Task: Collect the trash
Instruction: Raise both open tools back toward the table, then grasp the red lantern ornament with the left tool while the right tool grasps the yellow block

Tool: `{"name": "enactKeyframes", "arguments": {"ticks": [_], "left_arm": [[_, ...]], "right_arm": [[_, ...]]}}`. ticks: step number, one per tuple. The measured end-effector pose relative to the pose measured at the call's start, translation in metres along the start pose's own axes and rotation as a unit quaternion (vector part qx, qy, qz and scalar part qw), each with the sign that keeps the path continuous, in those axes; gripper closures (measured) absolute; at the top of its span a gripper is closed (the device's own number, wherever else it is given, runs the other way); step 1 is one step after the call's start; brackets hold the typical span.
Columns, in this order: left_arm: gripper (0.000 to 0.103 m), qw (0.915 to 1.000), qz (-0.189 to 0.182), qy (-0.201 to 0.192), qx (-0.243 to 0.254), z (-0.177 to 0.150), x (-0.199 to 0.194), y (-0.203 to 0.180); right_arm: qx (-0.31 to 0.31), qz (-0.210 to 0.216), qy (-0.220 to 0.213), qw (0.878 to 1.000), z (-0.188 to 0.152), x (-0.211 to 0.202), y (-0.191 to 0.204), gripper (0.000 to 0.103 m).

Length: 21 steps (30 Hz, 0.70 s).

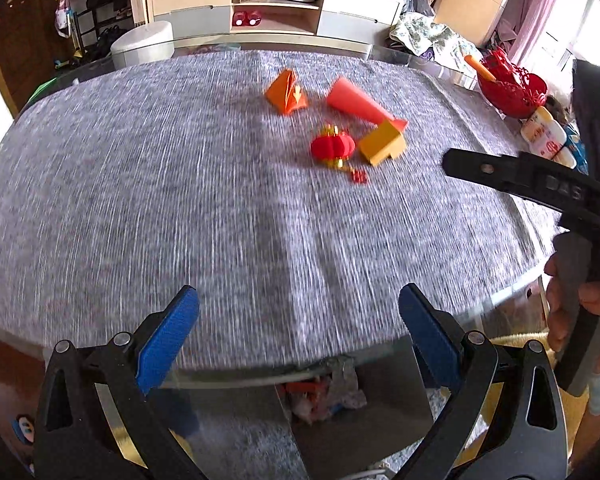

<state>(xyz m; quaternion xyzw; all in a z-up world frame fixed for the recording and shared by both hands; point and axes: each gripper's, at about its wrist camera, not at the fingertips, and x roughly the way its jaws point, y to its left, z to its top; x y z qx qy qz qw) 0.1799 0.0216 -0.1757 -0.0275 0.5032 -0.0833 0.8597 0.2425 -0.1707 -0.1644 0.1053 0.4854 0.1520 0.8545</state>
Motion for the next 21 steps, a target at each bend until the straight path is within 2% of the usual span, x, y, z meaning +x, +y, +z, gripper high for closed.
{"name": "enactKeyframes", "arguments": {"ticks": [4, 8, 10, 18, 19, 21], "left_arm": [[0.008, 1.0, -0.002, -0.001, 0.005, 0.014, 0.008, -0.001], [0.008, 1.0, -0.005, 0.002, 0.005, 0.024, 0.016, 0.001], [0.008, 1.0, -0.007, 0.004, 0.005, 0.027, 0.021, 0.003], [0.008, 0.9998, -0.012, 0.011, 0.008, 0.04, 0.037, 0.001], [0.008, 0.9998, -0.013, 0.011, 0.008, 0.043, 0.039, 0.001], [0.008, 0.9998, -0.014, 0.012, 0.01, 0.046, 0.043, -0.001]], "right_arm": [[-0.002, 0.01, 0.001, 1.0, 0.013, 0.016, 0.004, 0.02], [-0.006, 0.016, 0.008, 1.0, 0.021, 0.028, 0.006, 0.027], [-0.009, 0.019, 0.014, 1.0, 0.023, 0.034, 0.006, 0.036], [-0.016, 0.035, 0.031, 0.999, 0.024, 0.053, 0.011, 0.045], [-0.015, 0.042, 0.031, 0.998, 0.024, 0.052, 0.01, 0.054], [-0.016, 0.048, 0.032, 0.998, 0.026, 0.051, 0.01, 0.055]]}}
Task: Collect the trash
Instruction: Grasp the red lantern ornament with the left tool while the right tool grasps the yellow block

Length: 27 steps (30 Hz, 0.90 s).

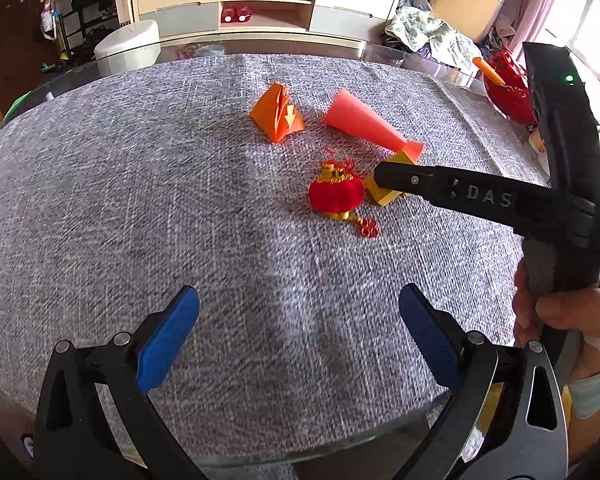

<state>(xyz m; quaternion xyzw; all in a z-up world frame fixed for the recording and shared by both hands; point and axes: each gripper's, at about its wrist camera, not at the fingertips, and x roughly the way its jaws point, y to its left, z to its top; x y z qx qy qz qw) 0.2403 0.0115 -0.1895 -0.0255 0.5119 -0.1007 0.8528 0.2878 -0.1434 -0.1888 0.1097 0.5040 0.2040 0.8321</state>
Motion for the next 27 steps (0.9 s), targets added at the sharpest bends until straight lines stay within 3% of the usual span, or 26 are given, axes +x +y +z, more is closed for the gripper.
{"name": "enactKeyframes", "arguments": {"ticks": [8, 16, 18, 27], "left_arm": [[0.011, 0.9998, -0.01, -0.011, 0.012, 0.028, 0.018, -0.011], [0.049, 0.9993, -0.028, -0.003, 0.023, 0.048, 0.041, -0.021], [0.069, 0.9992, -0.031, 0.005, 0.024, 0.05, 0.048, -0.022], [0.069, 0.9993, -0.017, -0.017, 0.03, 0.041, 0.02, -0.023]], "right_arm": [[-0.034, -0.016, -0.017, 0.999, 0.01, -0.018, -0.001, 0.055], [-0.033, -0.021, -0.023, 0.999, 0.017, -0.031, -0.008, 0.055], [-0.031, -0.021, -0.025, 0.999, 0.018, -0.033, -0.009, 0.055], [-0.039, -0.025, -0.038, 0.998, 0.011, -0.058, -0.003, 0.055]]}}
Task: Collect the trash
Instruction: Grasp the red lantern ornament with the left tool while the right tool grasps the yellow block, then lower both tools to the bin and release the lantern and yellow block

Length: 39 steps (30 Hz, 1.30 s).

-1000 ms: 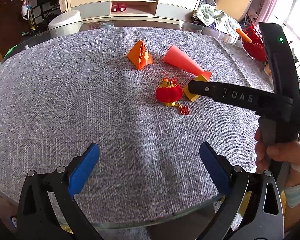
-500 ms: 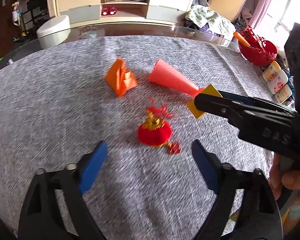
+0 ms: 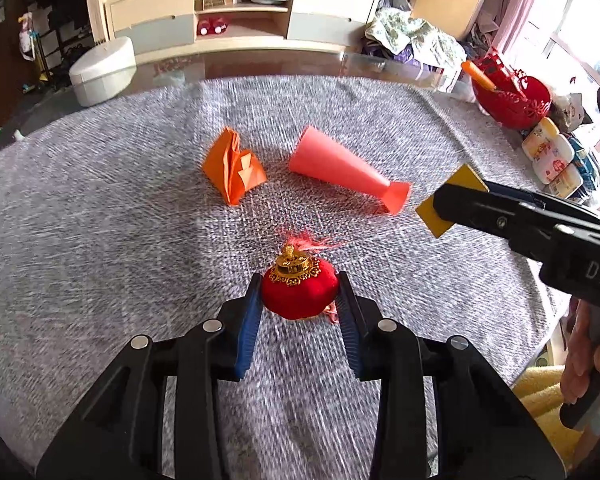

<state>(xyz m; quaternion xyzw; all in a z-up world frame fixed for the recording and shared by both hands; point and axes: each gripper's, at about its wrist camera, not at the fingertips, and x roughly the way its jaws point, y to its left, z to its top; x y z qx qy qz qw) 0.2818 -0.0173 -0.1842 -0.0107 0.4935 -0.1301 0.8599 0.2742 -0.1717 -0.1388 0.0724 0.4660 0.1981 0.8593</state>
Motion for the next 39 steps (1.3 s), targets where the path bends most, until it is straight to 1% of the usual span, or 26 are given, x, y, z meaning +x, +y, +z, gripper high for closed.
{"name": "enactKeyframes", "arguments": {"ticks": [4, 9, 12, 15, 19, 24, 29, 31, 36, 39], "left_arm": [[0.069, 0.9998, 0.007, -0.019, 0.007, -0.008, -0.031, -0.007], [0.069, 0.9992, 0.011, -0.036, 0.01, -0.023, -0.065, -0.014], [0.069, 0.9989, 0.009, -0.044, 0.011, -0.041, -0.088, -0.019], [0.069, 0.9987, 0.003, -0.049, 0.01, -0.053, -0.101, -0.025], [0.069, 0.9986, -0.006, -0.052, 0.007, -0.079, -0.118, -0.034], [0.069, 0.9988, -0.008, -0.048, 0.005, -0.108, -0.129, -0.041], [0.069, 0.9992, -0.007, -0.038, 0.005, -0.136, -0.132, -0.045], [0.069, 0.9994, -0.006, -0.034, 0.006, -0.148, -0.132, -0.047], [0.069, 0.9998, -0.009, -0.019, 0.006, -0.176, -0.125, -0.053], [0.069, 0.9999, -0.01, -0.001, 0.003, -0.194, -0.113, -0.054]], "right_arm": [[-0.003, -0.011, -0.009, 1.0, -0.005, -0.019, 0.004, 0.055], [-0.01, -0.012, -0.019, 1.0, -0.019, -0.048, 0.011, 0.055], [-0.01, -0.013, -0.026, 1.0, -0.029, -0.064, 0.016, 0.055], [-0.012, -0.012, -0.032, 0.999, -0.045, -0.081, 0.021, 0.055], [-0.015, -0.009, -0.032, 0.999, -0.065, -0.093, 0.028, 0.055], [-0.013, -0.008, -0.02, 1.0, -0.097, -0.101, 0.033, 0.055], [-0.034, -0.031, -0.011, 0.999, -0.129, -0.104, 0.041, 0.055], [-0.029, -0.028, -0.007, 0.999, -0.139, -0.105, 0.041, 0.055], [-0.014, -0.026, 0.01, 1.0, -0.172, -0.099, 0.035, 0.055], [-0.009, -0.03, 0.024, 0.999, -0.191, -0.09, 0.034, 0.055]]}}
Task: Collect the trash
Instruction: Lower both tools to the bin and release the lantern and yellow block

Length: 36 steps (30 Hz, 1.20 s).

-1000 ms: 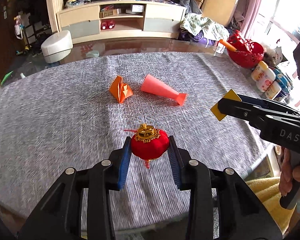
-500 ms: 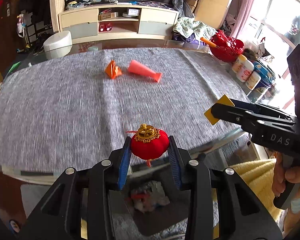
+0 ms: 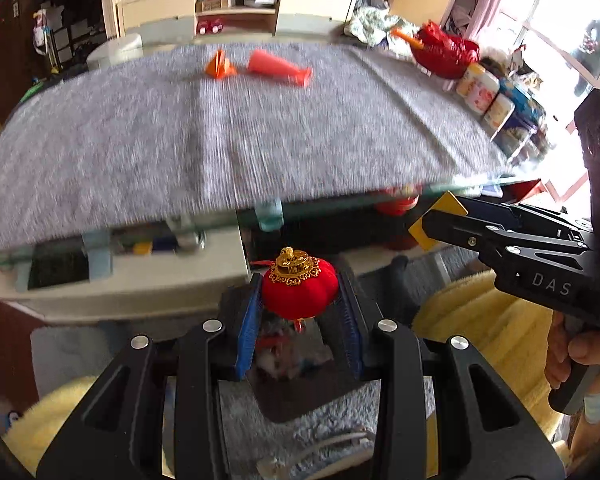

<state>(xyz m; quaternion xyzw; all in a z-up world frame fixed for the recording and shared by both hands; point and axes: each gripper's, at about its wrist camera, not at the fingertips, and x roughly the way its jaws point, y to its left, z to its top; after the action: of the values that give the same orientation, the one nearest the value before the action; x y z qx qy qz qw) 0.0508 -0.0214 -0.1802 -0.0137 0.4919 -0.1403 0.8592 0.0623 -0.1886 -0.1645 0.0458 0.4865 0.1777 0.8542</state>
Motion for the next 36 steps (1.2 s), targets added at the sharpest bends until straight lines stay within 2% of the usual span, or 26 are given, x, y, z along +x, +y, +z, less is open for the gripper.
{"name": "enactKeyframes", "arguments": {"ticks": [4, 8, 16, 23, 29, 31, 32, 34, 36], "left_arm": [[0.069, 0.9996, -0.003, 0.028, -0.007, -0.024, 0.023, 0.0], [0.069, 0.9983, -0.003, 0.057, -0.009, -0.045, 0.045, 0.0], [0.069, 0.994, 0.005, 0.108, -0.016, -0.075, 0.079, 0.005], [0.069, 0.9921, 0.008, 0.124, -0.021, -0.078, 0.09, 0.009], [0.068, 0.9916, 0.004, 0.127, -0.028, -0.077, 0.091, 0.013], [0.063, 0.9913, 0.005, 0.128, -0.03, -0.077, 0.091, 0.014], [0.057, 0.9913, 0.007, 0.128, -0.031, -0.076, 0.091, 0.015], [0.045, 0.9914, 0.011, 0.126, -0.032, -0.075, 0.091, 0.016], [0.028, 0.9916, 0.016, 0.124, -0.035, -0.075, 0.09, 0.018]], "right_arm": [[0.012, -0.001, 0.024, 1.0, -0.022, 0.016, -0.001, 0.055], [0.015, -0.019, 0.051, 0.998, -0.043, 0.038, -0.002, 0.055], [0.001, -0.047, 0.085, 0.995, -0.067, 0.068, 0.003, 0.055], [-0.002, -0.053, 0.105, 0.993, -0.069, 0.082, 0.005, 0.055], [0.014, -0.037, 0.113, 0.993, -0.065, 0.087, 0.005, 0.055], [0.02, -0.035, 0.115, 0.993, -0.064, 0.088, 0.005, 0.053], [0.022, -0.034, 0.114, 0.993, -0.064, 0.088, 0.004, 0.051], [0.024, -0.039, 0.111, 0.993, -0.063, 0.088, 0.003, 0.036], [0.028, -0.048, 0.106, 0.993, -0.062, 0.086, -0.001, 0.025]]}}
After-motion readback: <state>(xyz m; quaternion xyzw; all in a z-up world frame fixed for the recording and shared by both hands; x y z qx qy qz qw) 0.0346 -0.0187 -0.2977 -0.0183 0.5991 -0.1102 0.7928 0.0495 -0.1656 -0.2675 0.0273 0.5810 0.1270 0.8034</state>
